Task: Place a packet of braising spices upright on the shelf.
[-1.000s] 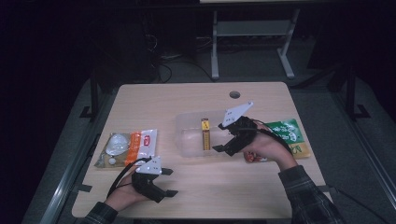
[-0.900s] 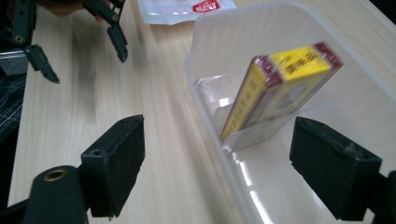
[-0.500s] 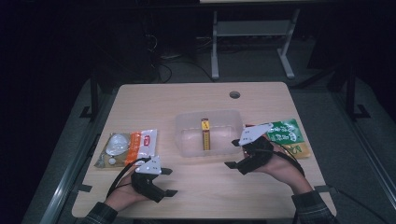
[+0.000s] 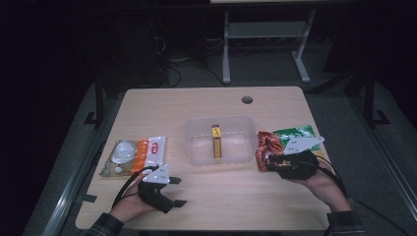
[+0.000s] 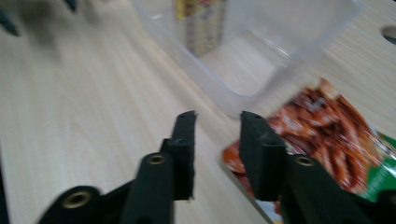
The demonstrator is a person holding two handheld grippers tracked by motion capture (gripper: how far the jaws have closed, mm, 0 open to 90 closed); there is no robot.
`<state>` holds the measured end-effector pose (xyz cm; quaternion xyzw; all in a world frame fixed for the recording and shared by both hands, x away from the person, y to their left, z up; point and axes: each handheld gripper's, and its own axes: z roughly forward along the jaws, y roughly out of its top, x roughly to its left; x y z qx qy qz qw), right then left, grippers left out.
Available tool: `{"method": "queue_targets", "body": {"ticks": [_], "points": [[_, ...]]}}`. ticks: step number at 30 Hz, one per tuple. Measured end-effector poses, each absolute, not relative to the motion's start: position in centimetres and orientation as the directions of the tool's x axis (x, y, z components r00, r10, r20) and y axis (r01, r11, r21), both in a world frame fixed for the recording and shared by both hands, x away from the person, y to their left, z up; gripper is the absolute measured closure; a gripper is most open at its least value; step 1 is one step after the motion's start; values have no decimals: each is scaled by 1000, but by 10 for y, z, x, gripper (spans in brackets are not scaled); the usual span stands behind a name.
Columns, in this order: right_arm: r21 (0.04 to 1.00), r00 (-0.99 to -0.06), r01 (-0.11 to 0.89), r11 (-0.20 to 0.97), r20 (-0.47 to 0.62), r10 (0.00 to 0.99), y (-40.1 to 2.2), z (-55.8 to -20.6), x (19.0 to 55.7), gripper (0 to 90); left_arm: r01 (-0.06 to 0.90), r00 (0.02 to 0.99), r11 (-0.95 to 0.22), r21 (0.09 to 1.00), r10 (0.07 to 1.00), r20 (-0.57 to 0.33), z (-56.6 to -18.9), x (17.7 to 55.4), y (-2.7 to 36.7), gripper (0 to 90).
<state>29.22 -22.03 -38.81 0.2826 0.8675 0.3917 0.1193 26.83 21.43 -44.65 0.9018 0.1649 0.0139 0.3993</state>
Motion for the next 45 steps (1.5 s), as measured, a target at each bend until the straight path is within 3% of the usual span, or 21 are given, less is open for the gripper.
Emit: {"method": "queue_targets", "body": {"ticks": [9, 22, 31, 45], "points": [[726, -718, 489, 483, 20, 696, -238, -403, 328, 897, 287, 946, -630, 721, 306, -110, -447, 269, 214, 214], [727, -551, 566, 389, -16, 834, -251, -420, 392, 899, 286, 947, -642, 711, 300, -110, -449, 270, 214, 216], [737, -448, 618, 274, 43, 893, -252, -448, 435, 899, 284, 949, -644, 711, 294, -113, -450, 271, 213, 217], [714, -446, 642, 279, 51, 894, -246, -474, 450, 898, 284, 949, -646, 708, 295, -111, -450, 271, 214, 218]]}}
